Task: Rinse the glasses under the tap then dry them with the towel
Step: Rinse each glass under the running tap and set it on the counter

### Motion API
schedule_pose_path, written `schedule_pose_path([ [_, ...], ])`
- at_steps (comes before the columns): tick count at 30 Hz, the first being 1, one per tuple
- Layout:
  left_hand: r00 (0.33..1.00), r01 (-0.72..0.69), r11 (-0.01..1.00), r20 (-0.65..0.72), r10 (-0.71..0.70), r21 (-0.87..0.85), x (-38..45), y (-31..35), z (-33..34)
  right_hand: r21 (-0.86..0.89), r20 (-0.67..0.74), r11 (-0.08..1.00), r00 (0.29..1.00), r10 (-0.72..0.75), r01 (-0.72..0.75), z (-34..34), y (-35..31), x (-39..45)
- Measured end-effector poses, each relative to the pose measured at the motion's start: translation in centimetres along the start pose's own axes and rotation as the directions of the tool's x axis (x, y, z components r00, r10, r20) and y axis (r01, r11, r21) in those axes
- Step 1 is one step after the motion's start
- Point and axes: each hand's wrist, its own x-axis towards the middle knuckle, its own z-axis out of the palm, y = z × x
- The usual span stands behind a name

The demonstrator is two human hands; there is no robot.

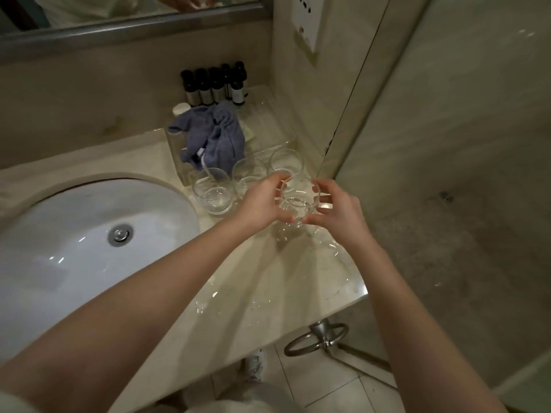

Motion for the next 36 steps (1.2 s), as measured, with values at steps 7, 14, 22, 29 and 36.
schedule_pose_path([
  [7,0.999,-0.030,0.992,-0.012,0.032,0.121,2.2,0.6,1.7,-0.045,-0.011,0.999,1.000,0.015,-0.015,-1.2,1.4,1.8],
  [14,0.999,-0.039,0.957,-0.026,0.048,0.288,2.8,1.3,2.7,-0.078,-0.015,0.997,1.000,0.021,-0.023,-2.0,2.5,2.6],
  [22,0.998,0.026,0.876,-0.059,0.003,0.482,2.8,2.1,3.1,-0.040,-0.016,0.998,0.999,0.045,-0.046,-2.1,2.9,2.7],
  [29,0.997,0.060,0.867,-0.065,-0.032,0.494,2.8,2.2,2.8,-0.094,-0.004,0.995,1.000,0.018,-0.019,-1.8,2.7,2.8],
  [36,0.998,0.048,0.846,-0.054,-0.024,0.531,2.6,2.2,2.8,-0.238,-0.006,0.971,1.000,0.002,-0.003,-1.5,2.8,2.8],
])
